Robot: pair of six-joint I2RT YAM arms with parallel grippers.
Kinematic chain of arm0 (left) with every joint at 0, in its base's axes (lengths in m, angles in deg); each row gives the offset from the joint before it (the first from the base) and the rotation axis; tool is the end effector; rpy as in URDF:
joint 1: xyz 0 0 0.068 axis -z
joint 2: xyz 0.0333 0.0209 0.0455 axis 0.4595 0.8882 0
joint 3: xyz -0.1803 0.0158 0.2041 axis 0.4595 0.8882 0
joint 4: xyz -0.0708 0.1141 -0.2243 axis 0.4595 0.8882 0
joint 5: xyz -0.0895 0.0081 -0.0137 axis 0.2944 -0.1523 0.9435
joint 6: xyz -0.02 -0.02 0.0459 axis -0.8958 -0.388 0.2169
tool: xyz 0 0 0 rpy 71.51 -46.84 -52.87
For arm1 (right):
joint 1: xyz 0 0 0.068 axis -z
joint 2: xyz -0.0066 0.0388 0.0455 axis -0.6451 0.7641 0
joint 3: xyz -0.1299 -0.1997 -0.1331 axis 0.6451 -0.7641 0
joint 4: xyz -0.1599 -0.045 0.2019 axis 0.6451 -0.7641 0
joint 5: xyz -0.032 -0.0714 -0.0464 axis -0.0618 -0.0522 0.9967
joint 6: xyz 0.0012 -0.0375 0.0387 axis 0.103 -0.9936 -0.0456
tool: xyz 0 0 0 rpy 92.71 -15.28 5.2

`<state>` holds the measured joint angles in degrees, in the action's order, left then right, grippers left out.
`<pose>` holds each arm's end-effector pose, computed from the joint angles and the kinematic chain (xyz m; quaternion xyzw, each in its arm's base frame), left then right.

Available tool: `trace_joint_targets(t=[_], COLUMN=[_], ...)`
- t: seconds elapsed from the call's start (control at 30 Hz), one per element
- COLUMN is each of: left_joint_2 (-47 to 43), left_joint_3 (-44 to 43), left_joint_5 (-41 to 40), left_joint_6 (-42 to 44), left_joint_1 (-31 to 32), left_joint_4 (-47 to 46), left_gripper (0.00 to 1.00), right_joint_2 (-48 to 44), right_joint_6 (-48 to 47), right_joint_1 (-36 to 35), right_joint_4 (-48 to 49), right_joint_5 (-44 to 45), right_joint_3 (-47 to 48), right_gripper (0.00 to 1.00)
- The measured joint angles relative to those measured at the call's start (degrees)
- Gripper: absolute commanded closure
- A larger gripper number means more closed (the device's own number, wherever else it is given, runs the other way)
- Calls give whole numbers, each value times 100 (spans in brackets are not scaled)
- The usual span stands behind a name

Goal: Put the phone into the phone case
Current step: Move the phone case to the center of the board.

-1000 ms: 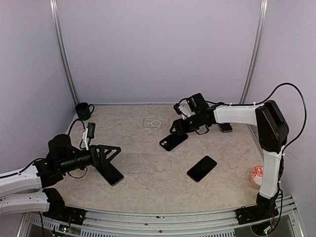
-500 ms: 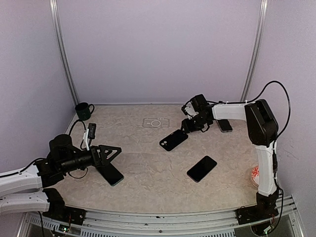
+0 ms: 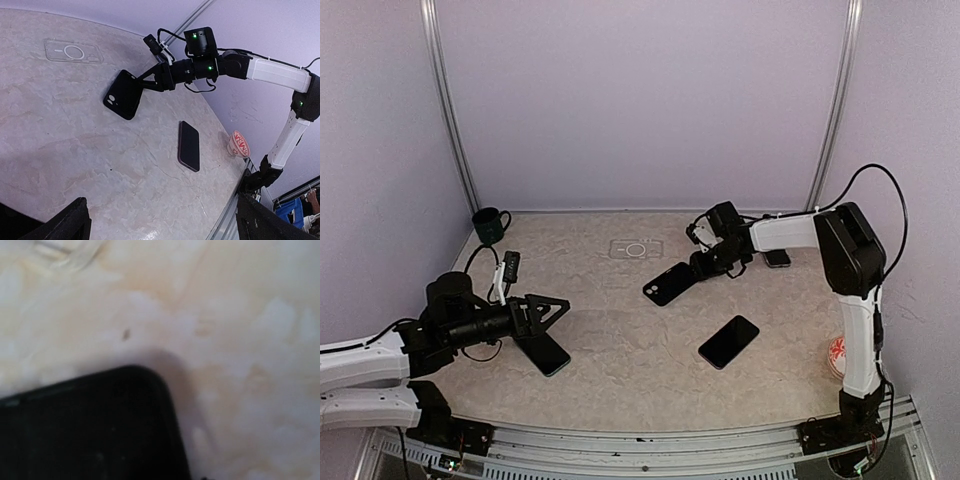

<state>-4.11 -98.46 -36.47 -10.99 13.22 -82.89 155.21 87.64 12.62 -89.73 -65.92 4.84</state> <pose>0.1376 -0.1282 0.2153 0.0872 0.7808 -0.4542 0.4201 0.4088 0.2204 0.1394 -0.1787 0.9345 0.1741 0.2538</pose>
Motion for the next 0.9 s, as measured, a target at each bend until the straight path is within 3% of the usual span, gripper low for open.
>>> trace_joint_targets(t=[0.27,0.57,0.9], left_joint_2=[210,269,688], left_joint_3=[0,0,-24], left_joint_5=[39,42,61], left_joint_6=[-39,-39,-24], left_joint_1=[9,28,205], left_joint_4=[-157,-260,-588], left_gripper=[1,1,1], right_joint_2=[-358,-835,-2717], right_joint_6=[103,304,1185], right_joint_1=[-328,-621,-638], right_joint_4=[227,234,289], right_joint_5=[-37,-101,98], right_joint_3=[-592,-1180,-2549], right_gripper=[65,47,39])
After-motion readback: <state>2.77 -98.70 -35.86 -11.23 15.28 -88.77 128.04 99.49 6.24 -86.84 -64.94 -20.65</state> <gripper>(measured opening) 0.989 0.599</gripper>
